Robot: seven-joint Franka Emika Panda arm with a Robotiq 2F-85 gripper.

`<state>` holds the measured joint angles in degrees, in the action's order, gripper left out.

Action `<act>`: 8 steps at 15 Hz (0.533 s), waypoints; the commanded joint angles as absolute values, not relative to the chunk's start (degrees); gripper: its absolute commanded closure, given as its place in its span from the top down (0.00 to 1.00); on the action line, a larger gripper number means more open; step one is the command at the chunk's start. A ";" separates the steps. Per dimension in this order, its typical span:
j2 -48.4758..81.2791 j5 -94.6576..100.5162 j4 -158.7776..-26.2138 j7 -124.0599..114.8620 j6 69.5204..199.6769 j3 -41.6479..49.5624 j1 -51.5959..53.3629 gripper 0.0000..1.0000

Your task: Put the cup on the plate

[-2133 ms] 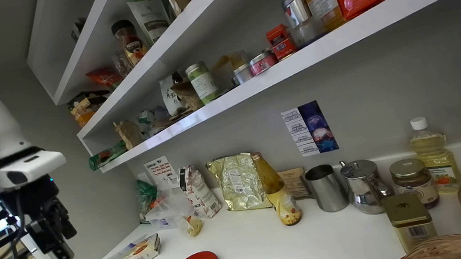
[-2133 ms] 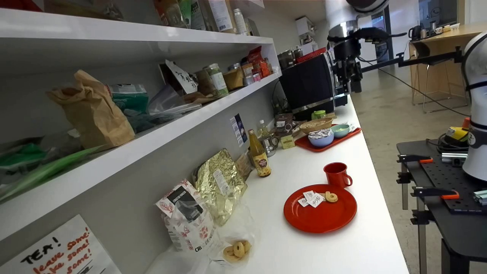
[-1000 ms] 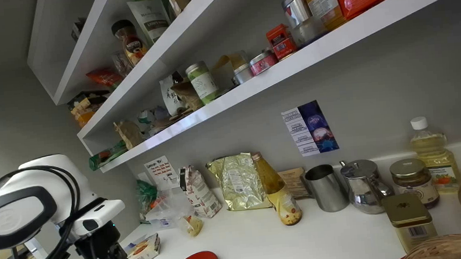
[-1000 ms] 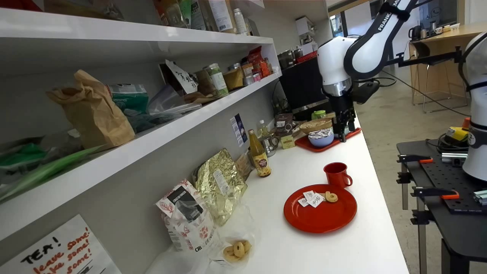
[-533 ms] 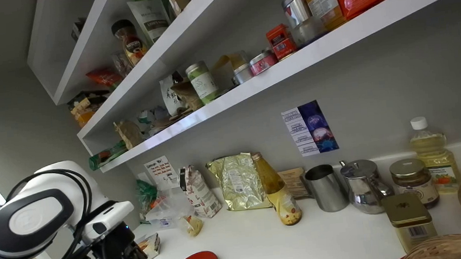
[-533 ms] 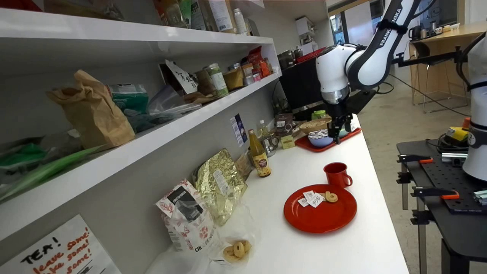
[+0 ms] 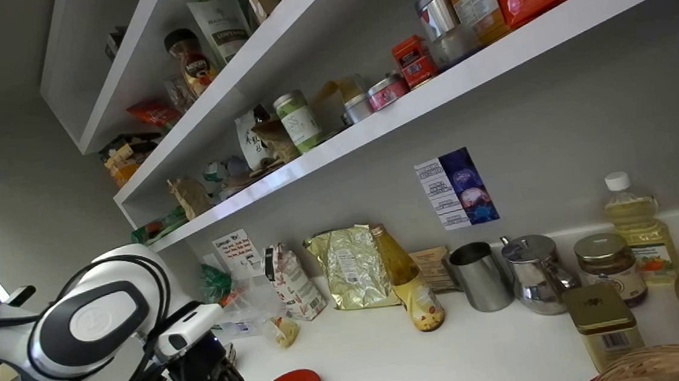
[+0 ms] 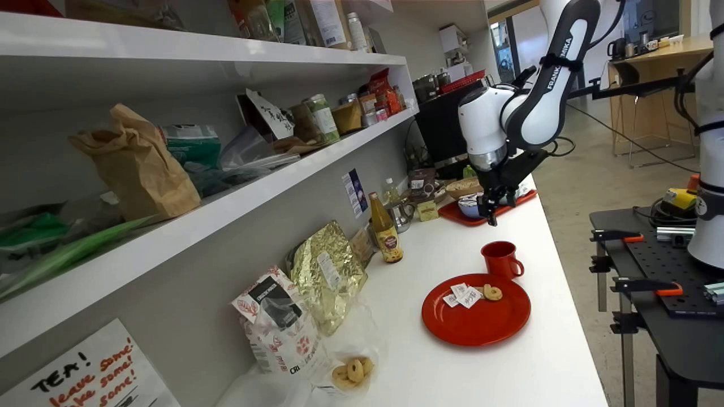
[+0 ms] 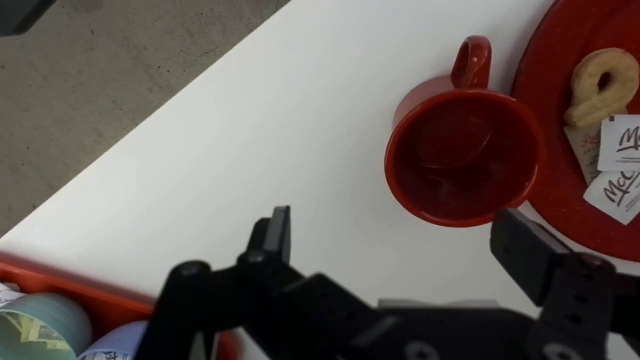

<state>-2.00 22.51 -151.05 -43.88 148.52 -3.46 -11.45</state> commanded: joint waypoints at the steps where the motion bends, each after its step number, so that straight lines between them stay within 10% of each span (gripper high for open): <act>1: 5.57 25.80 -146.21 -47.28 150.72 0.60 -9.61 1.00; 8: 12.31 20.62 -141.95 -43.81 151.00 6.36 -5.94 1.00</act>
